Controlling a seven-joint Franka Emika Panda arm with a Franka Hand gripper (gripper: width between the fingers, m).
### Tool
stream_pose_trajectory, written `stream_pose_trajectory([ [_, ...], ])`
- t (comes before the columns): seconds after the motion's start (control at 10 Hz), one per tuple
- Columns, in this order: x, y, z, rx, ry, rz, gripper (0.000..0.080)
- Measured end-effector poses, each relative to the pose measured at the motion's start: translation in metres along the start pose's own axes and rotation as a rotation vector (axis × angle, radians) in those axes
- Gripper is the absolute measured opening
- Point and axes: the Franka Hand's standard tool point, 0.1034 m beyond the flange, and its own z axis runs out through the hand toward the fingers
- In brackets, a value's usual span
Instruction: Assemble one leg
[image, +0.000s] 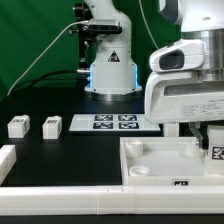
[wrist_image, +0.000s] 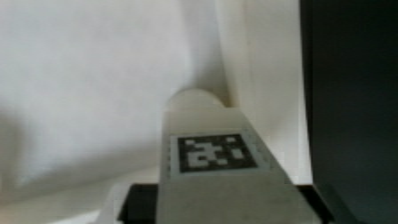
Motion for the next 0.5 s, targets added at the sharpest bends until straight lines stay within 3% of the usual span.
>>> stream_pose_trajectory([
  [0.5, -0.0005, 0.0005, 0.0005, 0.007, -0.003, 0.621, 0.0294],
])
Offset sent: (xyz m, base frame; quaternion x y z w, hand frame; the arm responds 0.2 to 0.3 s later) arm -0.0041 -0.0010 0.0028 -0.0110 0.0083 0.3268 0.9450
